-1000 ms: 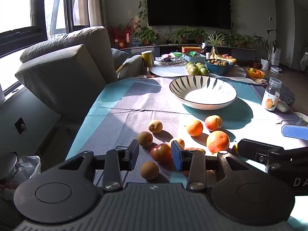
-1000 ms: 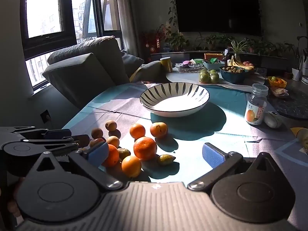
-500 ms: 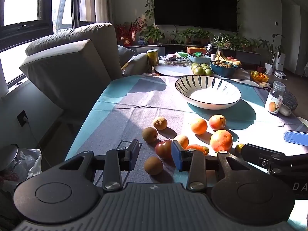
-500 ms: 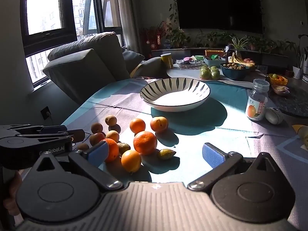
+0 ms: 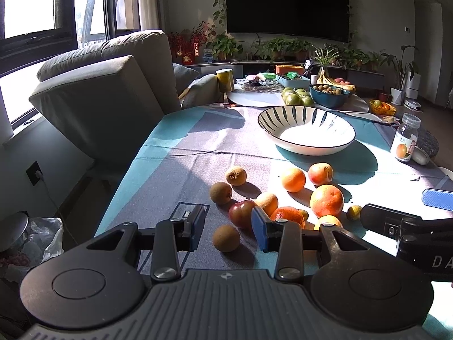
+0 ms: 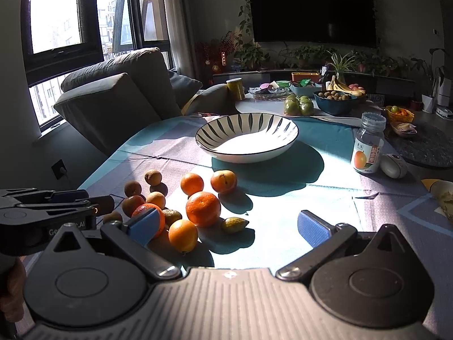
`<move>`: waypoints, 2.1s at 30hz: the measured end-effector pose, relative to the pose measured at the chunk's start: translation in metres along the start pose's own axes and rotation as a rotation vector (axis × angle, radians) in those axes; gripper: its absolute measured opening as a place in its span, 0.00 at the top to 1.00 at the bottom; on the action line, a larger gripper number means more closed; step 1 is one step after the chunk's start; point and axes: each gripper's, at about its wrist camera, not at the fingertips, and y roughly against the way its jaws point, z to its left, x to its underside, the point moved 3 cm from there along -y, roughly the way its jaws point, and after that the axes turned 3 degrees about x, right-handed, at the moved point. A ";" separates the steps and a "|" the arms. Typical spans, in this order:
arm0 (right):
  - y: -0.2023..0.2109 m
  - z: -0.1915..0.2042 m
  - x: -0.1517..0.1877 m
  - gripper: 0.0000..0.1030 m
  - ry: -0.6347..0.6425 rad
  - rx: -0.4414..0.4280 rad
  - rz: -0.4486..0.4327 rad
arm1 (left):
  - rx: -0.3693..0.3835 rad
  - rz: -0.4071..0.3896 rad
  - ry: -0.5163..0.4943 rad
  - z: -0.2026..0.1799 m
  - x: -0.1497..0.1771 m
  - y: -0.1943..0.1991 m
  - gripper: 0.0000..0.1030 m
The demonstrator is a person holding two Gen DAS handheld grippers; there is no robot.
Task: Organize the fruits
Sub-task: 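Move both open tools toward the fruit cluster on the cloth, then close the left tool on a brown kiwi while the right tool grasps an orange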
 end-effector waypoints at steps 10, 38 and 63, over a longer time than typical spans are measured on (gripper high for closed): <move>0.000 0.002 0.002 0.24 0.003 0.012 0.010 | 0.011 -0.001 -0.014 -0.001 0.002 0.000 0.66; 0.000 -0.001 0.005 0.24 -0.021 0.001 0.027 | 0.008 -0.001 -0.029 0.000 0.007 0.001 0.66; -0.002 0.001 0.010 0.24 -0.008 0.005 0.043 | 0.020 0.036 -0.019 0.012 0.018 -0.004 0.66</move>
